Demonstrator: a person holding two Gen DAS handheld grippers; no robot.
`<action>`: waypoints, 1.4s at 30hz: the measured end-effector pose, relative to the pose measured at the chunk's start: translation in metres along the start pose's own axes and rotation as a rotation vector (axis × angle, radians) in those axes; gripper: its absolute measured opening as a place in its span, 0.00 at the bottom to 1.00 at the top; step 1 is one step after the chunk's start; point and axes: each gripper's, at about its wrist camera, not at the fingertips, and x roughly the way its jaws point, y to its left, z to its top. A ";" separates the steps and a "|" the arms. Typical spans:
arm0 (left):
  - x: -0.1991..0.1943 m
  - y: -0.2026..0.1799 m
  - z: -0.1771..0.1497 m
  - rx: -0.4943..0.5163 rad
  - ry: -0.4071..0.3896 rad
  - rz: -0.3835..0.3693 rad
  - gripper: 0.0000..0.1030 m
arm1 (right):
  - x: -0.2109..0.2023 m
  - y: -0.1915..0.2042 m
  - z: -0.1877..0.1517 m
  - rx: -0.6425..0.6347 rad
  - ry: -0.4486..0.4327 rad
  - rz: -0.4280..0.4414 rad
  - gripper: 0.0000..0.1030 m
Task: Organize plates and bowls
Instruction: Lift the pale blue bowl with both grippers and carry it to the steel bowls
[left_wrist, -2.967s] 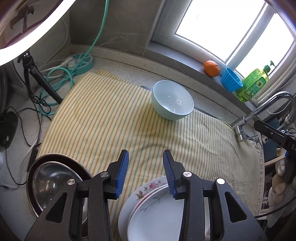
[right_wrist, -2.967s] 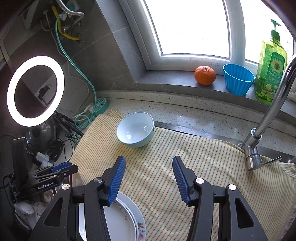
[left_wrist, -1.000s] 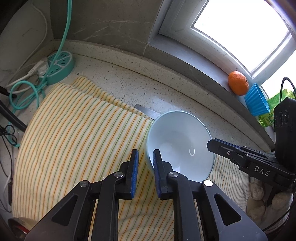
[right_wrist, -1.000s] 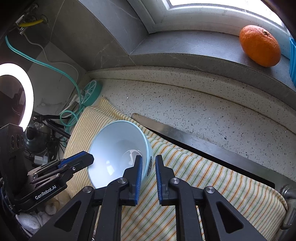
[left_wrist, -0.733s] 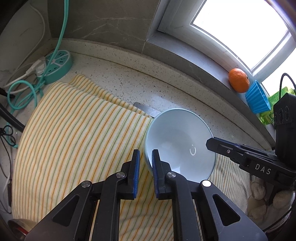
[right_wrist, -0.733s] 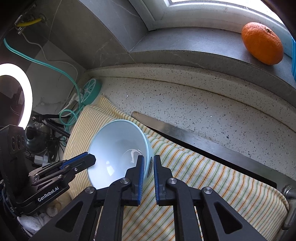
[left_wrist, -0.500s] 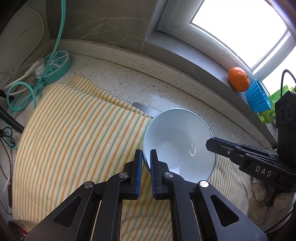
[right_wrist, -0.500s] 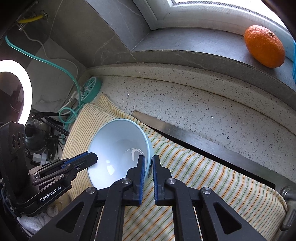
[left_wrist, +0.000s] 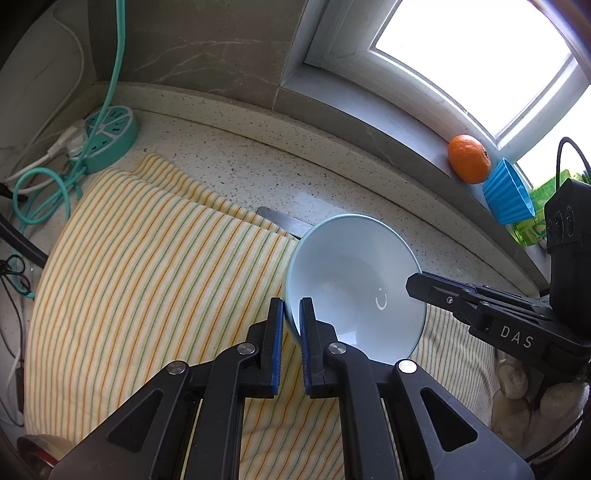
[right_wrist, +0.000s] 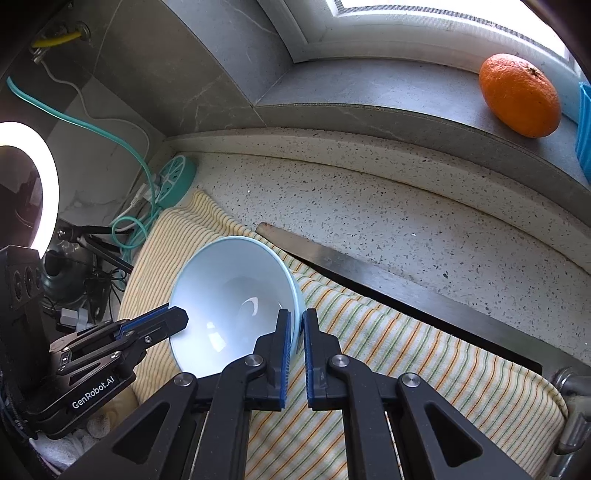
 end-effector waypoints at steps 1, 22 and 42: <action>-0.001 -0.001 0.000 0.002 -0.003 0.000 0.07 | -0.002 0.000 0.000 0.001 -0.002 -0.001 0.06; -0.041 -0.009 -0.009 0.029 -0.045 -0.033 0.07 | -0.038 0.016 -0.015 -0.003 -0.037 -0.026 0.06; -0.095 0.008 -0.042 0.056 -0.084 -0.059 0.07 | -0.069 0.067 -0.049 -0.024 -0.073 -0.047 0.06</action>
